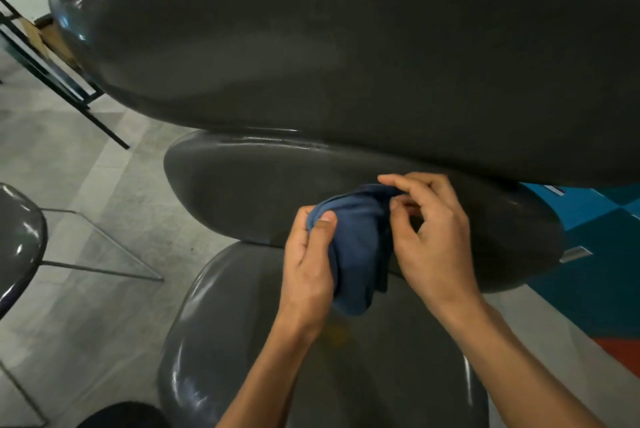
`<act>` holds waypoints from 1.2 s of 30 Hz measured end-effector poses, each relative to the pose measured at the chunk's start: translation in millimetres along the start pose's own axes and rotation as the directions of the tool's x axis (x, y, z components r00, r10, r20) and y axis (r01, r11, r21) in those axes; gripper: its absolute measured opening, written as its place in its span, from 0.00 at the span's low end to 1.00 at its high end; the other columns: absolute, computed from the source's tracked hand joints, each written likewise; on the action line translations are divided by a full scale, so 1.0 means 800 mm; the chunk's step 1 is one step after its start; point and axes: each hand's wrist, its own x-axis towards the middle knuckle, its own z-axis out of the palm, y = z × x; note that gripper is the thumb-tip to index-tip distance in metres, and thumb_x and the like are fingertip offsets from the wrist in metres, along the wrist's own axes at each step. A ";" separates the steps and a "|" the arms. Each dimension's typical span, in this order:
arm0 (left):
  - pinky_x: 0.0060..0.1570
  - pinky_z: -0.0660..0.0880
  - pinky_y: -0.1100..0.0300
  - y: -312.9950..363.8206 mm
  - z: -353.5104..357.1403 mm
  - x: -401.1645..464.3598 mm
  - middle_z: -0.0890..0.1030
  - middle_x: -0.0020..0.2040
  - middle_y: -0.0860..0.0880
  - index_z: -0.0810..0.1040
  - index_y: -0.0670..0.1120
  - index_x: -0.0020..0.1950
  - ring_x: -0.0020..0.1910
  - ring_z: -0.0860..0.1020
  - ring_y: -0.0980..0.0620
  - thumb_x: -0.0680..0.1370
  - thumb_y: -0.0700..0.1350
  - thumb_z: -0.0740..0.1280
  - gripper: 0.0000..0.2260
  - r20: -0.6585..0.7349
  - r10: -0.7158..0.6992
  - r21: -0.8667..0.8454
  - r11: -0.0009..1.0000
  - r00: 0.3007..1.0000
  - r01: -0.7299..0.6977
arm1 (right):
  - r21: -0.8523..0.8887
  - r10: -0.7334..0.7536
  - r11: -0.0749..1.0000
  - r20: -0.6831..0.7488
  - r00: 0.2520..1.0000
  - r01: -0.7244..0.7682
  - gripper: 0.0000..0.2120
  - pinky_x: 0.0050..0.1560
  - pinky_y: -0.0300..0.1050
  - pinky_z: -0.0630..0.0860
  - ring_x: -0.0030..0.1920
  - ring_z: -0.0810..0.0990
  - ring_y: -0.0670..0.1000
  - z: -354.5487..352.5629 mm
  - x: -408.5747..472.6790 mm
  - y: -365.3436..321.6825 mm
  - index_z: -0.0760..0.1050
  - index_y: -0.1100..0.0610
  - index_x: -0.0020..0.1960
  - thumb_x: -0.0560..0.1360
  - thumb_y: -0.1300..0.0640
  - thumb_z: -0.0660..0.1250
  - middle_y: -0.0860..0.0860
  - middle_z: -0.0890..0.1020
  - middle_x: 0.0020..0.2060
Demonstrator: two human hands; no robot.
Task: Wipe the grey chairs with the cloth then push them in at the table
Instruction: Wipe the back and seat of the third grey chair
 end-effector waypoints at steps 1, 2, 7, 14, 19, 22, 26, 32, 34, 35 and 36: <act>0.49 0.76 0.63 0.000 -0.010 0.003 0.82 0.46 0.50 0.78 0.47 0.51 0.47 0.79 0.57 0.81 0.49 0.62 0.08 -0.047 0.012 0.018 1.000 0.999 -0.012 | 0.033 0.019 0.999 0.030 0.999 -0.020 0.18 0.54 0.36 0.77 0.51 0.80 0.45 0.006 -0.001 0.001 0.81 0.52 0.62 0.78 0.68 0.65 0.48 0.76 0.55; 0.47 0.75 0.66 0.002 -0.018 0.005 0.81 0.44 0.52 0.77 0.47 0.51 0.45 0.79 0.60 0.83 0.47 0.62 0.06 -0.087 0.027 0.040 0.999 0.996 -0.023 | 0.045 0.031 0.998 0.057 0.998 -0.033 0.18 0.55 0.35 0.76 0.53 0.80 0.44 0.010 -0.002 0.002 0.80 0.51 0.63 0.79 0.68 0.65 0.47 0.76 0.56; 0.43 0.73 0.64 0.005 -0.028 0.016 0.75 0.40 0.56 0.74 0.50 0.49 0.40 0.74 0.60 0.83 0.49 0.61 0.05 -0.122 0.155 0.191 0.973 0.980 -0.130 | -0.147 -0.084 0.984 0.092 0.992 0.097 0.18 0.62 0.46 0.75 0.58 0.78 0.48 0.002 0.005 0.028 0.79 0.54 0.65 0.78 0.68 0.64 0.48 0.78 0.58; 0.68 0.71 0.49 -0.029 0.025 0.051 0.77 0.66 0.50 0.75 0.49 0.66 0.68 0.73 0.50 0.85 0.51 0.61 0.12 0.268 0.388 0.548 0.692 0.882 -0.471 | -0.483 -0.253 0.832 0.105 0.962 0.271 0.20 0.72 0.64 0.64 0.72 0.70 0.57 -0.014 0.007 0.061 0.77 0.57 0.67 0.76 0.65 0.67 0.56 0.75 0.67; 0.77 0.56 0.42 -0.077 0.035 0.080 0.72 0.72 0.46 0.72 0.48 0.73 0.72 0.67 0.43 0.85 0.61 0.53 0.23 0.473 0.379 0.804 0.182 0.795 -0.566 | -0.586 -0.280 0.757 0.106 0.954 0.288 0.24 0.76 0.64 0.58 0.74 0.68 0.59 -0.012 0.005 0.086 0.72 0.59 0.72 0.77 0.63 0.66 0.58 0.72 0.71; 0.78 0.53 0.40 -0.098 0.019 0.104 0.75 0.71 0.47 0.71 0.51 0.73 0.73 0.69 0.41 0.86 0.58 0.55 0.19 0.514 0.462 0.825 -0.035 0.723 -0.564 | -0.632 -0.310 0.714 0.100 0.945 0.301 0.26 0.77 0.65 0.56 0.76 0.66 0.59 -0.003 0.003 0.101 0.69 0.58 0.76 0.78 0.63 0.65 0.58 0.70 0.74; 0.77 0.55 0.35 -0.113 -0.018 0.139 0.79 0.67 0.45 0.74 0.50 0.69 0.70 0.71 0.38 0.85 0.54 0.59 0.15 0.475 0.563 0.856 -0.117 0.676 -0.503 | -0.657 -0.364 0.689 0.052 0.930 0.307 0.28 0.78 0.65 0.53 0.77 0.64 0.58 0.010 0.002 0.120 0.67 0.58 0.78 0.78 0.63 0.65 0.58 0.69 0.75; 0.76 0.50 0.29 -0.123 -0.058 0.167 0.66 0.78 0.36 0.61 0.48 0.77 0.78 0.59 0.31 0.84 0.51 0.57 0.21 0.134 0.631 0.959 0.110 0.764 -0.260 | -0.685 -0.434 0.660 -0.014 0.901 0.308 0.29 0.78 0.64 0.53 0.78 0.62 0.57 0.025 0.007 0.143 0.65 0.56 0.79 0.79 0.62 0.65 0.54 0.65 0.76; 0.75 0.49 0.27 -0.127 -0.037 0.163 0.61 0.79 0.36 0.60 0.47 0.77 0.77 0.56 0.30 0.83 0.50 0.56 0.22 0.167 0.616 0.947 0.116 0.770 -0.298 | -0.690 -0.452 0.653 -0.023 0.892 0.313 0.29 0.78 0.64 0.52 0.77 0.62 0.56 0.028 0.008 0.147 0.65 0.55 0.79 0.78 0.61 0.65 0.53 0.64 0.75; 0.74 0.49 0.26 -0.129 -0.024 0.159 0.60 0.78 0.38 0.61 0.46 0.75 0.76 0.56 0.31 0.82 0.50 0.57 0.22 0.215 0.604 0.938 0.092 0.767 -0.335 | -0.695 -0.463 0.646 -0.027 0.886 0.316 0.30 0.78 0.63 0.52 0.77 0.62 0.56 0.029 0.009 0.149 0.64 0.55 0.79 0.78 0.61 0.65 0.53 0.64 0.75; 0.72 0.51 0.25 -0.133 -0.011 0.154 0.59 0.76 0.40 0.63 0.46 0.74 0.75 0.57 0.33 0.81 0.50 0.58 0.21 0.275 0.585 0.925 0.056 0.763 -0.377 | -0.700 -0.473 0.638 -0.028 0.880 0.321 0.30 0.78 0.63 0.52 0.77 0.61 0.56 0.030 0.008 0.151 0.64 0.55 0.79 0.78 0.61 0.65 0.53 0.64 0.75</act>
